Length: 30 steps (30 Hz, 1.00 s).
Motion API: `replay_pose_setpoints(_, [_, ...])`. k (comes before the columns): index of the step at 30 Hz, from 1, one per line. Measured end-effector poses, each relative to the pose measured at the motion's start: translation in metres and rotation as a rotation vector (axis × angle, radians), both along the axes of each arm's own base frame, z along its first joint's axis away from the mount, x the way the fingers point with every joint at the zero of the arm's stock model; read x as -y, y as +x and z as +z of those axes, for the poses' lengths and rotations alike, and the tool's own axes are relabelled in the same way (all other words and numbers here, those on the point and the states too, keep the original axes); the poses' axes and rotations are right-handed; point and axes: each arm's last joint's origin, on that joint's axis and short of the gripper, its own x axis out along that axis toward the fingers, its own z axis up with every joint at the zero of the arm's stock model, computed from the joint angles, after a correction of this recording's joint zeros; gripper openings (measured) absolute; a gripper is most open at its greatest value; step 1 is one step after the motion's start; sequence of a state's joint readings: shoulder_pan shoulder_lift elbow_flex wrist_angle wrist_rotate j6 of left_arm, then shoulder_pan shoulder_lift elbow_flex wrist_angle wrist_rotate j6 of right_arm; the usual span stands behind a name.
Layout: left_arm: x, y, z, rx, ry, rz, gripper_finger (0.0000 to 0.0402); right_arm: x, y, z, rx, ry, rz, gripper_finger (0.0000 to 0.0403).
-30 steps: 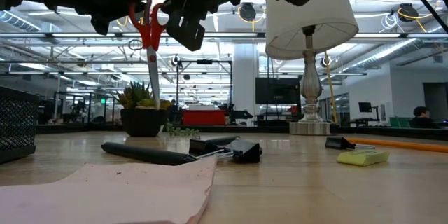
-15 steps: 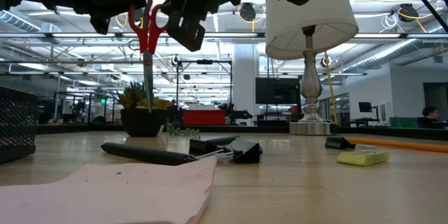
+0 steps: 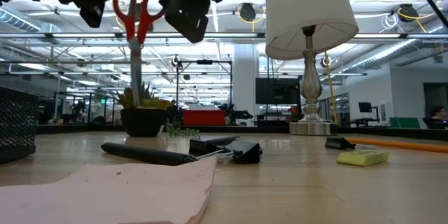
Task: Pick and place office supplies into organizer
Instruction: Put the scissors into the top left section of the desk organizer
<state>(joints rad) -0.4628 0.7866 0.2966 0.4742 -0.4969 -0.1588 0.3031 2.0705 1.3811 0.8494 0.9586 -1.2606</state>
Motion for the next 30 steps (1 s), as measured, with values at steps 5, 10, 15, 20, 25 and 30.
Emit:
replay_pose_setpoints(5, [0.004, -0.011, 0.004, 0.006, -0.011, -0.061, 0.0037, -0.007, -0.005, 0.002, -0.018, -0.029, -0.104, 0.0106])
replay_pose_setpoints(10, [0.007, -0.027, 0.012, 0.039, 0.0, -0.144, 0.0047, -0.009, -0.01, 0.002, -0.034, -0.025, -0.24, 0.0106])
replay_pose_setpoints(15, [0.007, -0.045, 0.019, 0.07, -0.022, -0.215, 0.0036, -0.005, -0.011, -0.001, -0.008, 0.009, -0.278, 0.0105])
replay_pose_setpoints(20, [0.004, -0.062, 0.025, 0.118, -0.055, -0.309, 0.0036, 0.008, -0.012, -0.007, -0.006, 0.012, -0.301, 0.01])
replay_pose_setpoints(25, [0.002, -0.077, 0.034, 0.199, -0.118, -0.486, 0.0052, 0.018, -0.014, -0.017, -0.032, 0.003, -0.322, 0.01])
replay_pose_setpoints(30, [0.0, -0.087, 0.036, 0.214, -0.177, -0.58, 0.0035, 0.032, -0.018, -0.032, -0.052, 0.007, -0.347, 0.0099])
